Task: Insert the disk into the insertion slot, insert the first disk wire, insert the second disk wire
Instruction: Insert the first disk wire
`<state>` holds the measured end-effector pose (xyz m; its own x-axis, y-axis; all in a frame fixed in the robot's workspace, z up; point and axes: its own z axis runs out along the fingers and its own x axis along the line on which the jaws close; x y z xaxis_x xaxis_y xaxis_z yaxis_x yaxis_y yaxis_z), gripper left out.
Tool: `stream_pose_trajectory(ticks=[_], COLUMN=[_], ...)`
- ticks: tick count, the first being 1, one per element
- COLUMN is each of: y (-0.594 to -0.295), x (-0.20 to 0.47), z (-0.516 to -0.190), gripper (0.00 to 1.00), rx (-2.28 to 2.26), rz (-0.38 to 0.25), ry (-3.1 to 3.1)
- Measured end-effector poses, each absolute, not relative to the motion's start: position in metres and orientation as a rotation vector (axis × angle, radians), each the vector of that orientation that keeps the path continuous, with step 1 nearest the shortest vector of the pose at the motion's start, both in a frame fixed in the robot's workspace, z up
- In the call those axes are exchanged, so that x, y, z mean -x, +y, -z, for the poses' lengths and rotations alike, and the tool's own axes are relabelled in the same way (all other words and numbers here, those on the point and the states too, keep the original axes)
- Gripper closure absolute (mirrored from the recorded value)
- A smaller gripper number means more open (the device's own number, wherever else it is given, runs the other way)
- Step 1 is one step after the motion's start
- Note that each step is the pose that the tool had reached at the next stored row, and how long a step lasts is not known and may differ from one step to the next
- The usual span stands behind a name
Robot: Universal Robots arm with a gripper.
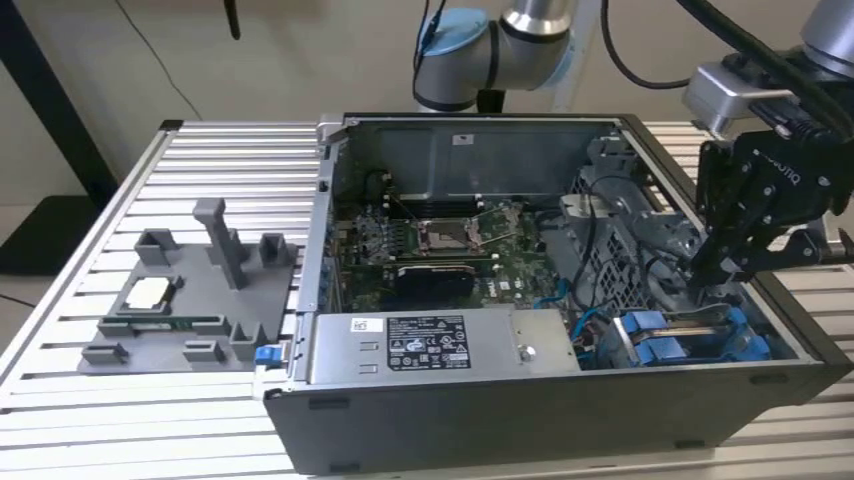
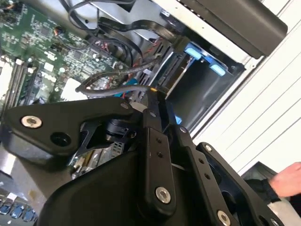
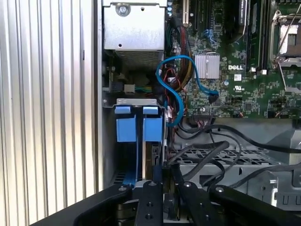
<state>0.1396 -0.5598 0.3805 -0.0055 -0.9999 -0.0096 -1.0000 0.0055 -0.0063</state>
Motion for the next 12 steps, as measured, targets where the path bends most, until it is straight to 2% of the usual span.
stream_pose_trajectory(ticks=[12], y=[-0.56], x=[-0.146], z=[-0.362], gripper=[0.81], rx=[2.235], rz=[0.018], ry=[2.207])
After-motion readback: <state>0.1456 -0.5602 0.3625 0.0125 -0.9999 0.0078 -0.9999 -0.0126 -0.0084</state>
